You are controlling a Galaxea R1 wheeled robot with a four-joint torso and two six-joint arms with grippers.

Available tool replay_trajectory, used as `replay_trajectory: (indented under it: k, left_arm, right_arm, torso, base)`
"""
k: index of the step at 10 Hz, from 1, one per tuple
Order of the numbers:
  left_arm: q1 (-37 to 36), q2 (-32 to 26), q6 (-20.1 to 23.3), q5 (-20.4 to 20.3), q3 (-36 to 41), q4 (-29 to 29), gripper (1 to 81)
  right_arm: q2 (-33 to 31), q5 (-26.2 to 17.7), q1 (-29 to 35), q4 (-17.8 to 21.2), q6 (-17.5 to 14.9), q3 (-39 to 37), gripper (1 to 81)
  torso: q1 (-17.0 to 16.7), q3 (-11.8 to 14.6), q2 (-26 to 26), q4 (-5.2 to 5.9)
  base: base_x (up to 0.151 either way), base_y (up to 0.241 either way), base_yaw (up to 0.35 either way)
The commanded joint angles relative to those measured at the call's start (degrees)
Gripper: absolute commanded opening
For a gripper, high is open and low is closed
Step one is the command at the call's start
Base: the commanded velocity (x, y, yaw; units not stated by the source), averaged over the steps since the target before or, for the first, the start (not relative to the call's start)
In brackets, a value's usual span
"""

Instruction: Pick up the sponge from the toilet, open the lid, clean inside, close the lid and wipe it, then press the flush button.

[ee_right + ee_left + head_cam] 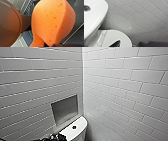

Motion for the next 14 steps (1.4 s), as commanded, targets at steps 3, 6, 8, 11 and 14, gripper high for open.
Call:
replay_trajectory:
  k: [3,6,8,11,14]
  left_arm:
    - [-19.2,1.2,-0.1,8.5,-4.9,-12.4,81.1]
    - [-23.3,3.5,-0.1,9.0,-9.8,-17.4,81.1]
    - [-26.5,6.1,-0.2,12.5,-13.8,-18.5,81.1]
    - [-31.5,10.0,-0.3,15.6,-18.9,-18.8,81.1]
    - [-36.2,12.6,-0.5,18.6,-22.8,-18.9,81.1]
  right_arm:
    - [-0.9,-2.8,1.5,0.8,-0.1,1.0,1.0]
    - [-0.8,-2.7,1.3,0.9,-0.1,1.0,1.0]
    - [-0.8,-2.7,1.3,0.8,-0.1,1.0,1.0]
    - [-0.8,-2.7,1.3,0.8,-0.1,0.8,1.0]
    - [-0.8,-2.7,1.3,0.8,-0.1,0.7,1.0]
  torso:
    - [0.0,-6.0,0.0,0.00]
    - [0.1,-10.3,0.1,0.00]
    - [0.1,-13.0,0.1,0.00]
    - [0.1,-17.3,0.2,0.00]
    - [0.2,-17.0,0.2,0.00]
  base:
    - [0.000,0.000,0.000]
    - [0.000,0.000,0.000]
    - [0.000,0.000,0.000]
    - [0.000,0.000,0.000]
    - [0.000,0.000,0.000]
